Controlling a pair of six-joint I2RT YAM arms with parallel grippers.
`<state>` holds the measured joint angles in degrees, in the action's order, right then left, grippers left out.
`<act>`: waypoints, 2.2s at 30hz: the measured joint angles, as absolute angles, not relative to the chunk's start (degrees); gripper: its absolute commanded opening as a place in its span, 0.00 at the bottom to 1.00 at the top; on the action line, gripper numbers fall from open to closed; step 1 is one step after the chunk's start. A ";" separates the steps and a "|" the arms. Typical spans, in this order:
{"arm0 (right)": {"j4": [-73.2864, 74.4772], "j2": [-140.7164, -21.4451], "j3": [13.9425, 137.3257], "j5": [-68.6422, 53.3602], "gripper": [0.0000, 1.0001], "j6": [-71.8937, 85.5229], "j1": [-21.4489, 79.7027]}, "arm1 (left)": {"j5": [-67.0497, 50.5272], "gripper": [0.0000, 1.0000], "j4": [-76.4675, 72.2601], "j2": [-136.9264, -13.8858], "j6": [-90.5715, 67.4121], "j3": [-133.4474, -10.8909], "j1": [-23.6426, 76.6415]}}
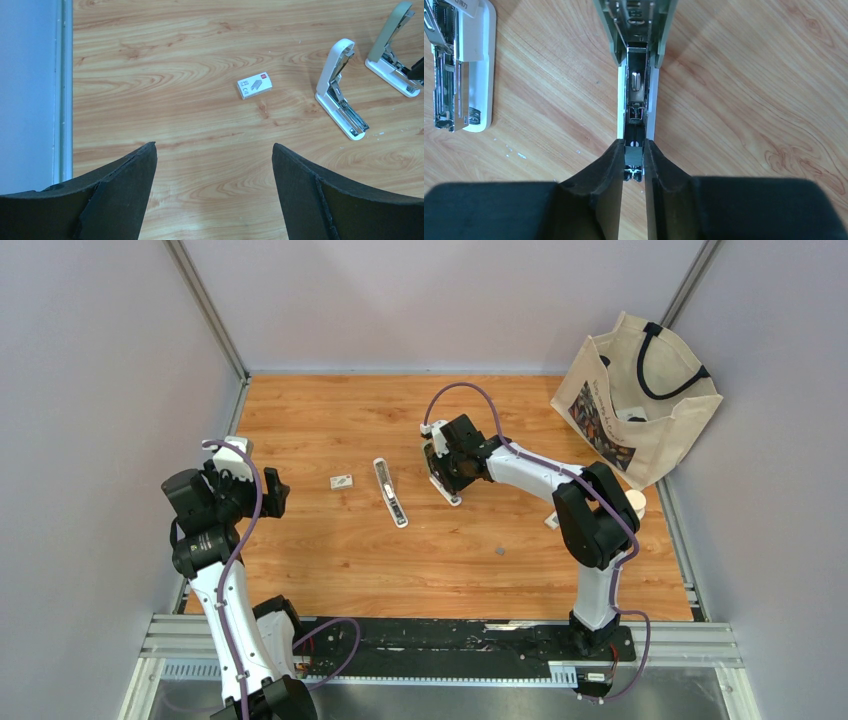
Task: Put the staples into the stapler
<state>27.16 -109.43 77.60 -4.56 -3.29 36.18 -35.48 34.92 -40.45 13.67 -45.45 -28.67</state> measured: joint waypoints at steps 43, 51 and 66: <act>46.09 -87.46 54.26 -5.56 0.47 -22.59 36.16 | -35.48 0.93 34.92 -38.79 13.87 -45.45 -28.67; 45.36 -90.61 53.82 -6.57 0.44 -22.59 37.89 | -35.46 0.93 34.92 -38.81 14.09 -45.41 -28.67; 44.71 -93.06 53.56 -5.39 0.40 -22.81 39.31 | -35.46 0.93 34.92 -38.85 14.26 -45.34 -28.67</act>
